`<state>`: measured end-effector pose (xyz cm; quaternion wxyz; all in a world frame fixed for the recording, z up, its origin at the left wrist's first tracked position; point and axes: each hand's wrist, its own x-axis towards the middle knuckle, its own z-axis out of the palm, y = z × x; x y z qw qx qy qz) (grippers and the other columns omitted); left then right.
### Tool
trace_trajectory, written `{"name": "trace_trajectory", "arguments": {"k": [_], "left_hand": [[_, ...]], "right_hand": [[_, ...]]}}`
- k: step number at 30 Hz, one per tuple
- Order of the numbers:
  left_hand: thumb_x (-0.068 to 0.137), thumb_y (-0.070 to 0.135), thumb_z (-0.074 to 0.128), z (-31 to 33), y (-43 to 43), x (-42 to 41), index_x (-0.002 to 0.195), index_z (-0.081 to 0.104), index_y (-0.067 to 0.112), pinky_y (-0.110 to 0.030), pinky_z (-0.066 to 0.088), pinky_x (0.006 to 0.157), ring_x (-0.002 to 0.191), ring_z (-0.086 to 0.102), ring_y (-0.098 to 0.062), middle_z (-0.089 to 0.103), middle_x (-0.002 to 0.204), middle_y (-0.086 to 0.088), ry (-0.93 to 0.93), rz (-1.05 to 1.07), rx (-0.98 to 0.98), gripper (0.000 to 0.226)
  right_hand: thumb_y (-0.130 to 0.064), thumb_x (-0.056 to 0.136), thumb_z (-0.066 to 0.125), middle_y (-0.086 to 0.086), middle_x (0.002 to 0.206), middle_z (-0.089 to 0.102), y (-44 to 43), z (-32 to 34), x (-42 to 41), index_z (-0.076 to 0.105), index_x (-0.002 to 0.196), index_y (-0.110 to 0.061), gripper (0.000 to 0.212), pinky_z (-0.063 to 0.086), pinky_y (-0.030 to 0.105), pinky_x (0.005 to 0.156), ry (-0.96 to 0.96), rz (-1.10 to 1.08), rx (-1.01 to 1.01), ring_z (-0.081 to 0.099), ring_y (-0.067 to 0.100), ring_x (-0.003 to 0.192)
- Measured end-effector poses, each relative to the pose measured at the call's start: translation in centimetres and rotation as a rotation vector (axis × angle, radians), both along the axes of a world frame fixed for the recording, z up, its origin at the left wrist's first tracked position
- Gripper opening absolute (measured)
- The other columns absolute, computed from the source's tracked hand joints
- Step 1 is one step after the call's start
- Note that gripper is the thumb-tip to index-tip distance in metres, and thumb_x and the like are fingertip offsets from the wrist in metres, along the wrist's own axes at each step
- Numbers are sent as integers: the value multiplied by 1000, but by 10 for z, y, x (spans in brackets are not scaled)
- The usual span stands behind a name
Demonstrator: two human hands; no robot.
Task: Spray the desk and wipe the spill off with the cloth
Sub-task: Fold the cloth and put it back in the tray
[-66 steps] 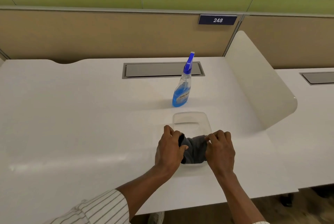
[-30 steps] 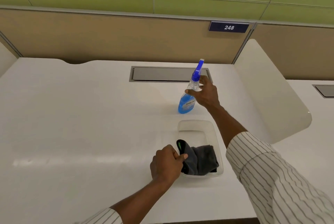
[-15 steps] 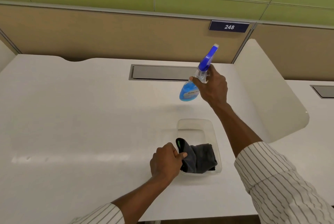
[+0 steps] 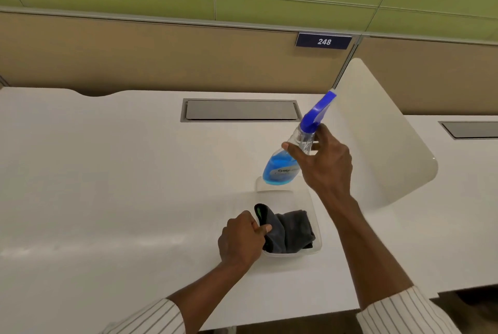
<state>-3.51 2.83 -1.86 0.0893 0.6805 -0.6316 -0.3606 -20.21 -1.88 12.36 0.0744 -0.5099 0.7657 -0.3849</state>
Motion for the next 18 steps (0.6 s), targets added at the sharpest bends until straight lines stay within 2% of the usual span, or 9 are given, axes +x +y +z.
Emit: {"name": "trace_trajectory", "arguments": {"k": [4,7,11,14,18], "left_hand": [[96,63,71,0,-2,-1,96,58,27,-31,55,78,83,65,-14,67,89,8,-28,-14,15,38],[96,63,70,0,-3,-2,108,63,24,-28,53,79,90,68,-15,73,99,5,-57,-27,39,41],[95,65,69,-2,-4,-4,116,65,23,-30,59,86,98,73,-18,76,107,3,-94,-38,44,47],[95,65,69,-2,-4,-4,117,65,22,-30,58,86,100,74,-19,77,110,2,-111,-43,48,48],[96,64,69,-4,-3,-4,118,66,21,-30,58,84,99,74,-20,77,110,1,-112,-43,47,48]], "right_hand": [[-54,85,75,2,118,76,12,-24,8,61,127,-18,58,47,27,79,-38,-38,69,64,13,88],[-52,86,76,2,118,75,17,-40,12,60,127,-18,56,44,26,79,-53,-65,116,58,10,87],[-52,87,75,3,121,74,19,-59,15,60,128,-18,55,44,27,83,-91,-97,160,69,19,96],[-51,86,76,4,121,74,20,-68,16,60,129,-17,57,44,27,84,-111,-115,163,67,17,95],[-49,86,77,5,123,74,22,-77,15,59,131,-16,59,46,29,84,-126,-120,177,71,26,105]]}}
